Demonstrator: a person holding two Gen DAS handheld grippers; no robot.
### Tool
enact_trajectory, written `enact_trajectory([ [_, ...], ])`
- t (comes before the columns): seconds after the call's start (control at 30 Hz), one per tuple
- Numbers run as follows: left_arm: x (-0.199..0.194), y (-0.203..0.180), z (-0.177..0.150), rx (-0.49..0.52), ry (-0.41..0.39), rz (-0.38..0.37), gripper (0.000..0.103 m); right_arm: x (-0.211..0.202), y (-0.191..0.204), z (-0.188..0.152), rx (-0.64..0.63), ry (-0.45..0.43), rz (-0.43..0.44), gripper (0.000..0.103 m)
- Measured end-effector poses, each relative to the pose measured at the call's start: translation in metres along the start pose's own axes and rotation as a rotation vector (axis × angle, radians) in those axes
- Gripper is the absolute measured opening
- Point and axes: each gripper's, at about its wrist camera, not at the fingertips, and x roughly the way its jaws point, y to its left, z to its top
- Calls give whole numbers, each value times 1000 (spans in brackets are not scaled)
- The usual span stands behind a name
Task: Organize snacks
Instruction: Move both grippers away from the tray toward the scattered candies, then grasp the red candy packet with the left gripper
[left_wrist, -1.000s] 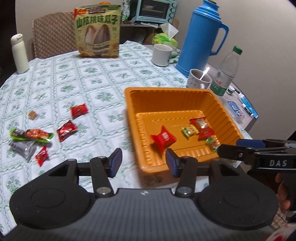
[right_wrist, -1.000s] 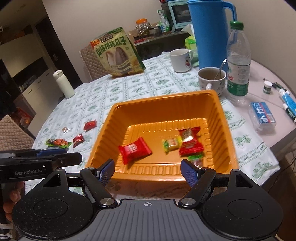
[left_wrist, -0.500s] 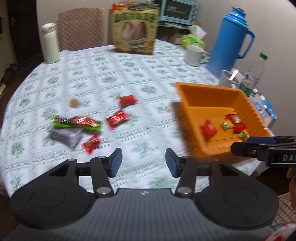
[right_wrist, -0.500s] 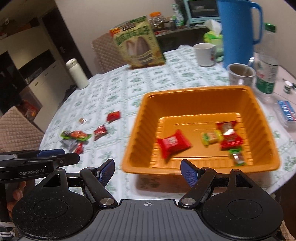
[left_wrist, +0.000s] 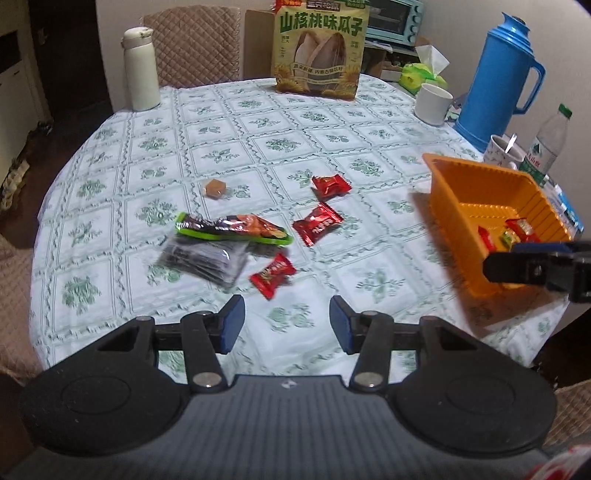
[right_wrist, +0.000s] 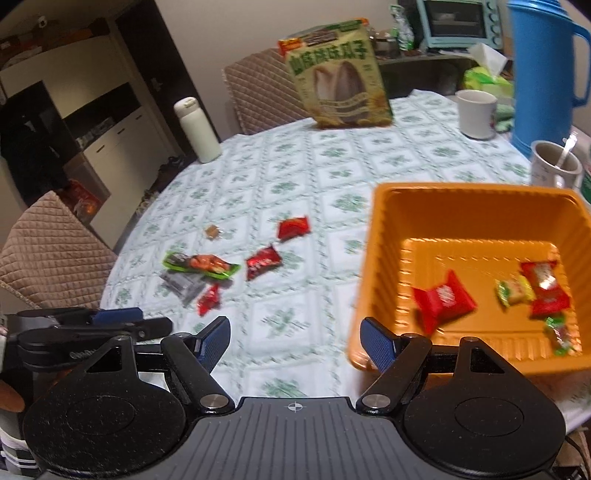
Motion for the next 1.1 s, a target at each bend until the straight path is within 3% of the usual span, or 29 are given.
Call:
enact_trajectory([
  [0.33, 33, 15, 12, 122, 9, -49, 43, 46, 26, 11, -20, 3, -22, 77],
  [0.63, 62, 19, 21, 211, 38, -97, 36, 74, 26, 14, 23, 29, -73, 67],
  [0.93, 82, 14, 25, 332, 59, -119, 30, 80, 26, 10, 55, 43, -97, 67],
  [1.1, 90, 14, 26, 341, 82, -131, 26, 81, 25, 11, 63, 45, -104, 67],
])
